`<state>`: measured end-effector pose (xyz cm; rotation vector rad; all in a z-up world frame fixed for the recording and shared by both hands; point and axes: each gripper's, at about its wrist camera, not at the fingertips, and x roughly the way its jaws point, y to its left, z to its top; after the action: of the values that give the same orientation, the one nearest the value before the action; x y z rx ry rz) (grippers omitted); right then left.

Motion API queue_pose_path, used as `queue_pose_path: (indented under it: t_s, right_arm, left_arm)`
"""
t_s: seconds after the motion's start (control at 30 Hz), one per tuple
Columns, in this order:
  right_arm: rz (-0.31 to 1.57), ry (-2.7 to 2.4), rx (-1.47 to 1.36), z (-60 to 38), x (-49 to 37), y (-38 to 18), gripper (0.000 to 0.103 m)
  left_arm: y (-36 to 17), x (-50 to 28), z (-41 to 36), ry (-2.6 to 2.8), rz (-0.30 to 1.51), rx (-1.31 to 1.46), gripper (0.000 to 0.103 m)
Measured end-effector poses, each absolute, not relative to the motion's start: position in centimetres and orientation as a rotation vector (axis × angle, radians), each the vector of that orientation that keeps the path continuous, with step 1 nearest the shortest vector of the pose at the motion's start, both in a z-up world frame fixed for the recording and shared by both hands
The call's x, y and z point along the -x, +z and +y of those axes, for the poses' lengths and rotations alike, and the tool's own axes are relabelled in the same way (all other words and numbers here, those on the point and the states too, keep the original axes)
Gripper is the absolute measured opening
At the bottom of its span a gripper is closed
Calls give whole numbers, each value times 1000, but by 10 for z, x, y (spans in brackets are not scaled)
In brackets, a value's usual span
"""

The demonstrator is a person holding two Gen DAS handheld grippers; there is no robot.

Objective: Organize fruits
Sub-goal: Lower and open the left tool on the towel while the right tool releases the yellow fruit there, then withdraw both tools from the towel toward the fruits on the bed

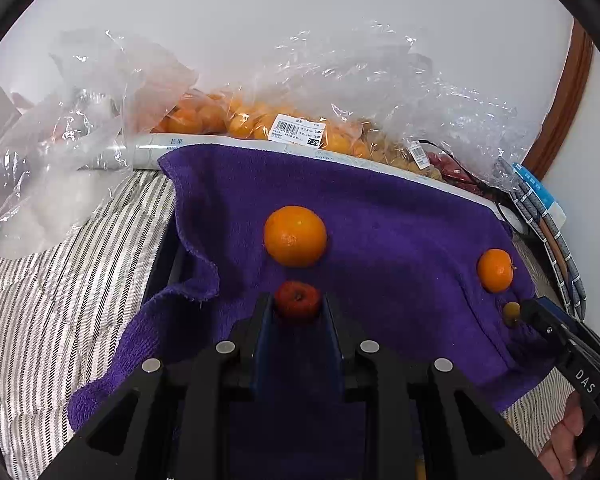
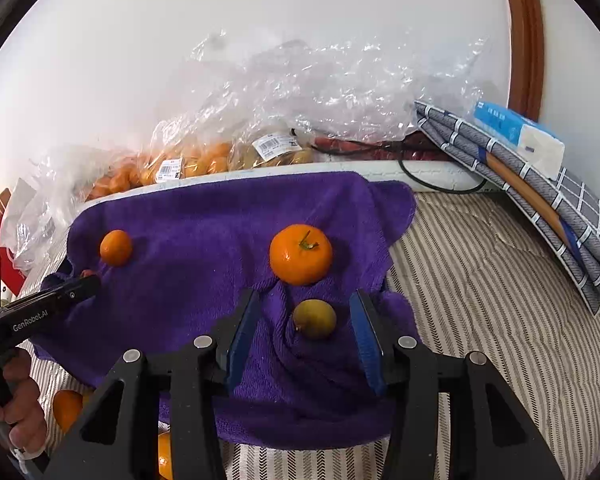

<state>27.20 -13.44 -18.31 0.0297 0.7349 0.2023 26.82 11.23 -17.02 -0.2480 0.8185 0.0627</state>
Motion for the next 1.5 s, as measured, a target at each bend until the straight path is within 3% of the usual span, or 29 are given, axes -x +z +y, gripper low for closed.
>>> queue_pose_path:
  t_s: [0.17,0.37,0.73,1.0,1.27,1.5]
  right_arm:
    - [707,193,-18,-135,-269,-178,49]
    - [694,190,-37,-138,-267,-175,49]
    - [557,180,19,-134,-244,-158,49]
    - [643,209,-46,-138,-217,-140,49]
    - [717,259,-48,-133,-156,-159,45]
    - [785,374,-7,-107,-128,-187,45]
  left_arm:
    - [-170,-268,110,53,821,248,26]
    - [-162,-260,108,38,769,251,43]
    - [-147,-243,100,127,623,151,43]
    - [-138,-237,103,71,599,189,43]
    - [-113,-225,108,22,589,247,43]
    - [-110,-200,120,-21,715,272,43]
